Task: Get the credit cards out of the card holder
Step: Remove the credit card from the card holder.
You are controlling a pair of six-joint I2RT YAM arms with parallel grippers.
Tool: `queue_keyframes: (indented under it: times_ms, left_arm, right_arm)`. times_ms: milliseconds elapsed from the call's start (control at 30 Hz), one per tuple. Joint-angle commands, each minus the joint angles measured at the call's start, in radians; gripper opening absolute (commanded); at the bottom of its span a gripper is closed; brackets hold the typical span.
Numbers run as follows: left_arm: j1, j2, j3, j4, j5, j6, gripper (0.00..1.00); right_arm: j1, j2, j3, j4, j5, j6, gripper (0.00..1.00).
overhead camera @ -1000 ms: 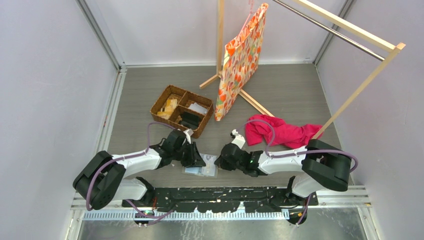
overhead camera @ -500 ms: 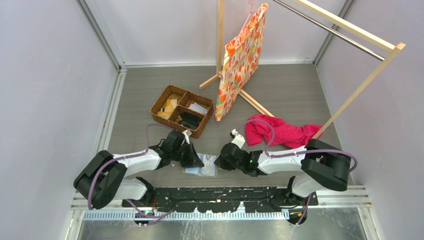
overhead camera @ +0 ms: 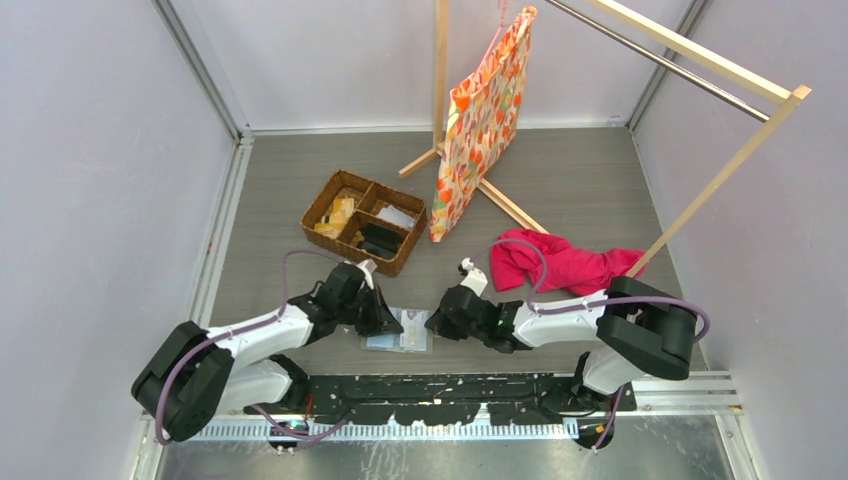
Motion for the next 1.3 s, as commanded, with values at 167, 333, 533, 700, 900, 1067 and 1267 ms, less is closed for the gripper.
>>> queue_keyframes:
  times_ms: [167, 333, 533, 700, 900, 1067, 1267]
  left_arm:
    - [0.012, -0.068, -0.011, -0.045, -0.022, 0.026, 0.01]
    - [0.024, -0.08, -0.02, -0.066, -0.031, 0.032, 0.01]
    - [0.05, -0.104, -0.034, -0.099, -0.038, 0.05, 0.01]
    - [0.068, -0.135, -0.041, -0.14, -0.037, 0.066, 0.01]
    - [0.092, -0.201, -0.05, -0.199, -0.041, 0.08, 0.01]
    - [0.1, -0.235, -0.054, -0.216, -0.032, 0.081, 0.01]
    - [0.103, -0.279, -0.026, -0.276, -0.033, 0.087, 0.01]
  right_arm:
    - [0.013, 0.006, -0.005, 0.016, -0.023, 0.008, 0.04]
    - [0.014, -0.006, -0.016, 0.013, -0.016, 0.01, 0.04]
    - [0.014, -0.009, -0.026, 0.012, -0.01, 0.014, 0.04]
    - [0.013, -0.01, -0.028, 0.013, -0.009, 0.015, 0.04]
    - [0.013, -0.011, -0.029, 0.013, -0.008, 0.016, 0.04]
    - [0.014, -0.007, -0.028, 0.013, -0.01, 0.014, 0.04]
    - [0.013, -0.01, -0.032, 0.013, -0.008, 0.015, 0.04]
